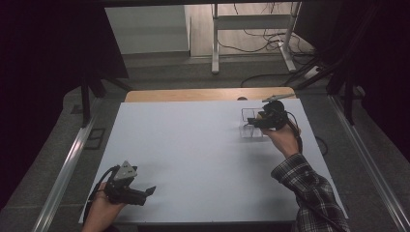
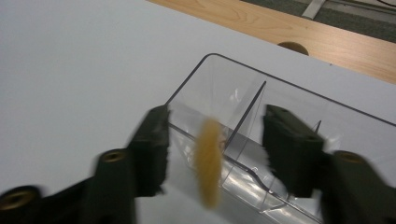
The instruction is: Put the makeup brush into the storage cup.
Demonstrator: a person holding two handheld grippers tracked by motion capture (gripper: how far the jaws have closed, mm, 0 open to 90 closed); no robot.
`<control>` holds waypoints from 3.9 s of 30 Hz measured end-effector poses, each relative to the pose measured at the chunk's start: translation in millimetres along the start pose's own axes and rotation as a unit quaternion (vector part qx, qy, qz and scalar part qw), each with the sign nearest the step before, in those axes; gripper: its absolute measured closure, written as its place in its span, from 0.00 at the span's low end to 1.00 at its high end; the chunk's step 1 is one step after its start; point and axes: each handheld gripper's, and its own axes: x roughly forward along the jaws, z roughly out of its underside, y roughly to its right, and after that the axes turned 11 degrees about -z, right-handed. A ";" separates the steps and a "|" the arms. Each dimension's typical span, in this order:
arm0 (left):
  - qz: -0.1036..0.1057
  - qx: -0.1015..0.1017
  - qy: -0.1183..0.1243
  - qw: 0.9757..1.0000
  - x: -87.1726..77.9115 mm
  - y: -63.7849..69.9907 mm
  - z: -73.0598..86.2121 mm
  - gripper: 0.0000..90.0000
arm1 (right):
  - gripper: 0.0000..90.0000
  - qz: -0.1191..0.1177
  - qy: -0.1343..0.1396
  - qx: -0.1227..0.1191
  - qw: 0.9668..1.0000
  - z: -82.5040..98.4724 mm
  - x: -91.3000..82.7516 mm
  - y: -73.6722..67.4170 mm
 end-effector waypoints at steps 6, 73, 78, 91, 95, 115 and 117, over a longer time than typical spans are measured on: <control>0.001 -0.005 0.001 1.000 -0.7 -1.2 -0.4 0.03 | 0.14 -0.008 0.010 0.006 1.000 1.5 -2.2 1.8; 0.017 -0.039 0.039 0.998 -6.9 -5.7 -1.0 0.00 | 0.02 -0.028 0.006 -0.064 0.998 51.8 -25.9 -41.2; 0.014 -0.037 0.039 0.998 -7.1 -5.5 -1.1 0.00 | 0.02 -0.030 0.008 -0.067 0.997 56.5 -27.4 -45.3; 0.013 -0.035 0.040 0.999 -7.5 -5.1 -1.5 0.00 | 0.02 -0.033 0.009 -0.069 0.997 65.5 -35.3 -53.9; 0.013 -0.033 0.039 0.999 -7.4 -4.9 -1.5 0.00 | 0.01 -0.035 0.012 -0.069 0.997 68.1 -38.7 -56.8; -0.003 -0.031 0.035 0.999 -7.2 -5.3 -1.2 0.00 | 0.00 -0.049 0.002 -0.071 0.996 85.7 -46.9 -72.1; -0.004 -0.030 0.034 0.999 -6.9 -5.4 -1.1 0.00 | 0.00 -0.050 0.002 -0.070 0.996 87.1 -47.7 -72.7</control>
